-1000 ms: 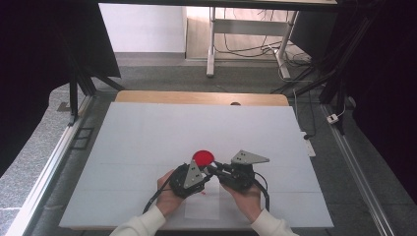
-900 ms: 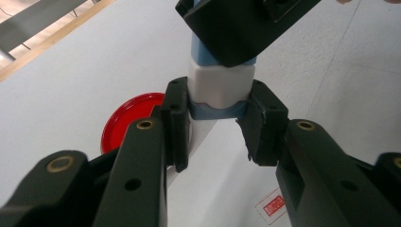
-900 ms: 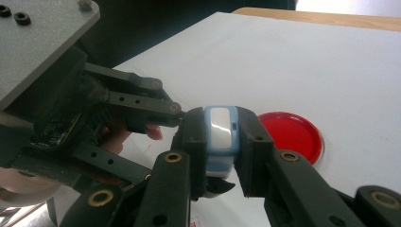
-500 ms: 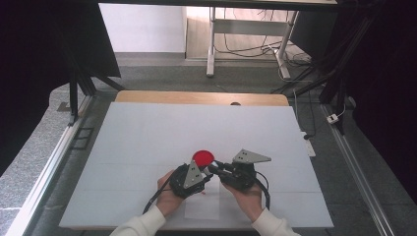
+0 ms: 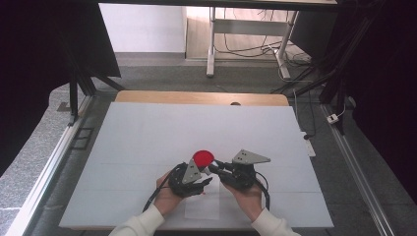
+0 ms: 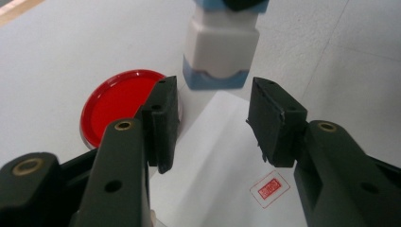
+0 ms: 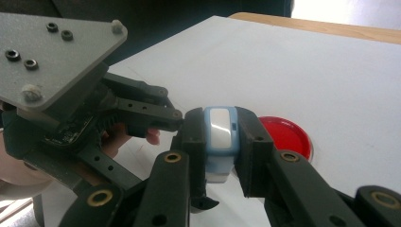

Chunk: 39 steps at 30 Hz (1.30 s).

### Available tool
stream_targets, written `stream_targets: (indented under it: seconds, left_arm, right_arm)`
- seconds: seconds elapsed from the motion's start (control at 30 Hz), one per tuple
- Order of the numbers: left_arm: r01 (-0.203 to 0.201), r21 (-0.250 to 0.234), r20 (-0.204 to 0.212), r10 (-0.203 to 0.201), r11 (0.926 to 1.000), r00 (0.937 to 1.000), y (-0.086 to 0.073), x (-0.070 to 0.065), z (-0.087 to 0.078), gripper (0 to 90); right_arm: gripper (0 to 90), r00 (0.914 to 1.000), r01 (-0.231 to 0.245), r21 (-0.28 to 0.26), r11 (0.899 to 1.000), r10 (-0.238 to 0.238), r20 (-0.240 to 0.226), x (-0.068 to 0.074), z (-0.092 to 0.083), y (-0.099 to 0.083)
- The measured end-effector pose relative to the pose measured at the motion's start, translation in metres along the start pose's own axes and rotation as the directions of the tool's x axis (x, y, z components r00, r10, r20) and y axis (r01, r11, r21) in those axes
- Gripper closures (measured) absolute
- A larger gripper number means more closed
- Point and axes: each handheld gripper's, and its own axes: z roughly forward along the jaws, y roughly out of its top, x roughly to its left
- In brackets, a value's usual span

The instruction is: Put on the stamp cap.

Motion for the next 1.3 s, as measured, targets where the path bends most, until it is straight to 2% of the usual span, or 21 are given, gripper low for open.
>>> stream_targets:
  seconds: [0.27,0.33,0.43,0.67,0.87,1.1,1.3]
  left_arm:
    - [0.024,0.005,0.004,-0.024,0.9997,0.9997,-0.001,0.003,-0.006,47.0]
    - [0.045,0.005,0.009,-0.045,0.999,0.999,-0.003,0.005,-0.011,45.5]
    - [0.079,0.044,0.052,-0.081,0.9959,0.9953,-0.007,0.01,-0.018,41.5]
    - [0.126,0.071,0.056,-0.13,0.9895,0.9899,-0.02,0.018,-0.04,38.9]
    - [0.158,0.057,0.022,-0.16,0.9858,0.9869,-0.033,0.025,-0.057,39.0]
    - [0.176,0.053,-0.027,-0.175,0.9829,0.9842,-0.05,0.033,-0.078,39.0]
    - [0.22,0.036,-0.063,-0.218,0.9748,0.974,-0.07,0.039,-0.101,39.2]
  right_arm:
    - [74.9,1.0,0.002,-0.001,1.0,-0.002,0.009,-0.002,-0.001,0.0]
    - [74.9,0.9999,0.003,-0.007,1.0,-0.002,0.011,-0.003,-0.002,0.0]
    - [74.9,0.9998,0.009,-0.002,1.0,-0.009,0.015,-0.005,-0.003,0.001]
    - [74.9,0.9977,0.055,0.015,0.998,-0.056,0.038,-0.007,-0.004,0.001]
    - [74.9,0.9968,0.06,0.016,0.998,-0.061,0.052,-0.011,-0.006,0.002]
    - [74.9,0.9948,0.074,0.018,0.997,-0.076,0.068,-0.016,-0.008,0.003]
    - [74.9,0.9939,0.08,0.019,0.997,-0.081,0.074,-0.019,-0.01,0.004]
